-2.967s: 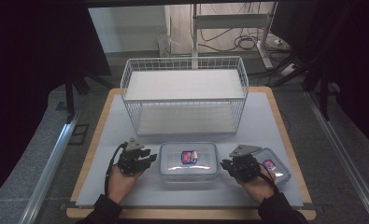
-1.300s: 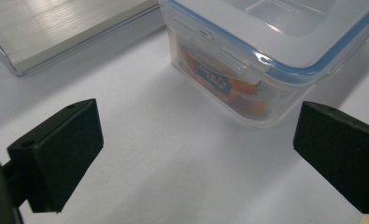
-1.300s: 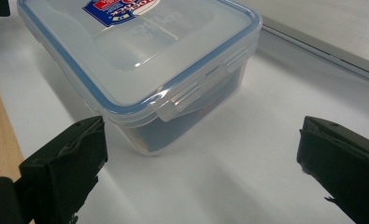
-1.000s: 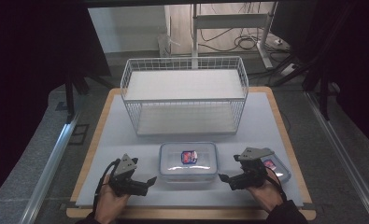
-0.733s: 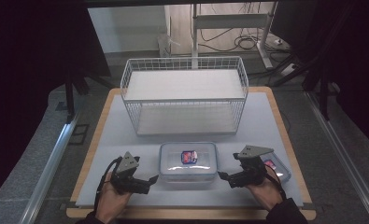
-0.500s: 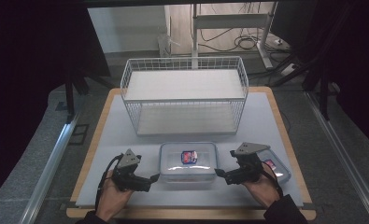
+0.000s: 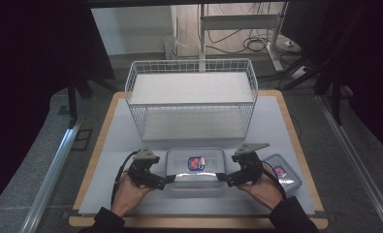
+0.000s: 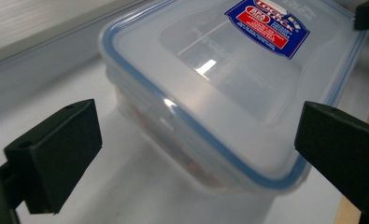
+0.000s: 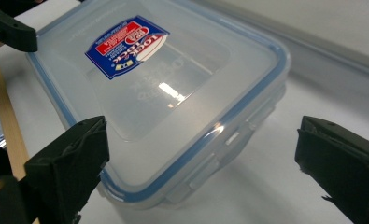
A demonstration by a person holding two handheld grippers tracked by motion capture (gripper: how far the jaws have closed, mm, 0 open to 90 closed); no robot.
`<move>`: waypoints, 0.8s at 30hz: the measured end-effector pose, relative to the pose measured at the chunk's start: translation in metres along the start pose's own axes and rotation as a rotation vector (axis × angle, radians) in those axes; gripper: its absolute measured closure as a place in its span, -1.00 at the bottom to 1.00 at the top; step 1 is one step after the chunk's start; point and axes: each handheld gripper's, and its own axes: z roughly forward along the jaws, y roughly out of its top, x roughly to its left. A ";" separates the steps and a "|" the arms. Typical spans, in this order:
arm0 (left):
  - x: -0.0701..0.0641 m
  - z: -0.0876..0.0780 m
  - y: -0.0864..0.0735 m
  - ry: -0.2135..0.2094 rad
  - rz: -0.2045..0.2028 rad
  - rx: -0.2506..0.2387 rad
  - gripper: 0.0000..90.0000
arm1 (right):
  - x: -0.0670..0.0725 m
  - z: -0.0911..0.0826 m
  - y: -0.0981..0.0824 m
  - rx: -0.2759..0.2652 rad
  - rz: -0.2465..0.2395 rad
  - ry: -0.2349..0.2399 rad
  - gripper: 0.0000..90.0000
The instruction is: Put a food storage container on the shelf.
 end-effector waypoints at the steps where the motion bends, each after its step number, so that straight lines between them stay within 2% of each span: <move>1: 0.003 0.005 0.002 -0.034 -0.018 0.006 -0.99 | -0.001 0.002 0.001 0.014 0.009 0.010 -0.92; 4: 0.006 0.009 0.004 -0.069 -0.037 0.011 -1.00 | -0.003 0.007 0.002 0.018 0.040 0.047 -0.90; 6: 0.011 0.016 0.005 -0.125 -0.070 0.022 -1.00 | -0.008 0.012 0.003 0.028 0.079 0.097 -0.86; 7: 0.011 0.016 0.005 -0.125 -0.070 0.022 -1.00 | -0.008 0.012 0.003 0.028 0.079 0.097 -0.86; 8: 0.014 0.019 0.005 -0.157 -0.096 0.037 -1.00 | -0.010 0.015 0.003 0.034 0.104 0.117 -0.87; 10: 0.015 0.022 0.004 -0.200 -0.120 0.049 -1.00 | -0.014 0.017 0.003 0.036 0.133 0.140 -0.87; 11: 0.015 0.022 0.004 -0.200 -0.120 0.049 -1.00 | -0.014 0.017 0.003 0.036 0.133 0.140 -0.87; 13: 0.016 0.022 0.003 -0.207 -0.133 0.049 -1.00 | -0.017 0.019 0.002 0.037 0.160 0.169 -0.83; 15: 0.014 0.020 0.003 -0.196 -0.130 0.051 -0.97 | -0.020 0.023 0.001 0.044 0.202 0.200 -0.85; 21: 0.007 0.014 0.003 -0.172 -0.108 0.063 -0.88 | -0.015 0.016 0.001 0.057 0.197 0.190 -0.71; 24: 0.003 0.008 -0.002 -0.165 -0.100 0.046 -0.81 | -0.012 0.011 -0.003 0.058 0.211 0.189 -0.61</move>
